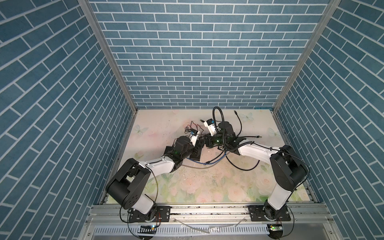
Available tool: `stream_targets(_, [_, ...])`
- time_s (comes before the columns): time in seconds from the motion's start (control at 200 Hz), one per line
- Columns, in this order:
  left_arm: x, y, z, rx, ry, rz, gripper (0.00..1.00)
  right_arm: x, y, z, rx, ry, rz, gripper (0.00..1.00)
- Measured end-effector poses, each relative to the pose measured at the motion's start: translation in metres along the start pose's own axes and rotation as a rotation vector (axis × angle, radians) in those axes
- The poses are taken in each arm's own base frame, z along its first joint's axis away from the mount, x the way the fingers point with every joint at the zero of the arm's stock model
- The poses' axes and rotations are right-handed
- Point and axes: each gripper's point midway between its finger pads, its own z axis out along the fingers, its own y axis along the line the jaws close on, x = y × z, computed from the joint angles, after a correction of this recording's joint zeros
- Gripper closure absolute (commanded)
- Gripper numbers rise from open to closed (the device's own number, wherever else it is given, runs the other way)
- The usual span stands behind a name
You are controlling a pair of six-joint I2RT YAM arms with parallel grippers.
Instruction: Insert the plug into the switch port
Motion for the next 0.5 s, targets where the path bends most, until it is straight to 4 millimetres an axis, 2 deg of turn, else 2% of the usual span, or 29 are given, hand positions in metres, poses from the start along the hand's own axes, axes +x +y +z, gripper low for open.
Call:
stream_targets(0.04, [-0.003,0.0,0.0,-0.004,0.015,-0.001,0.18,-0.003,-0.003,-0.001,0.011,-0.012,-0.002,1.0])
stream_targets(0.065, [-0.004,0.0,-0.001,-0.004,0.024,-0.007,0.04,-0.005,-0.005,-0.001,0.018,-0.018,-0.001,1.0])
stream_targets(0.08, [-0.004,0.0,-0.001,-0.005,0.027,0.001,0.01,-0.006,-0.007,-0.002,0.024,-0.023,0.0,1.0])
stream_targets(0.28, [0.014,0.008,-0.004,-0.02,0.139,-0.078,0.0,-0.021,-0.035,-0.013,0.11,-0.076,0.012,1.0])
stream_targets(0.5, [0.025,0.023,0.0,-0.095,0.251,-0.151,0.0,-0.037,-0.061,-0.036,0.207,-0.125,0.004,1.0])
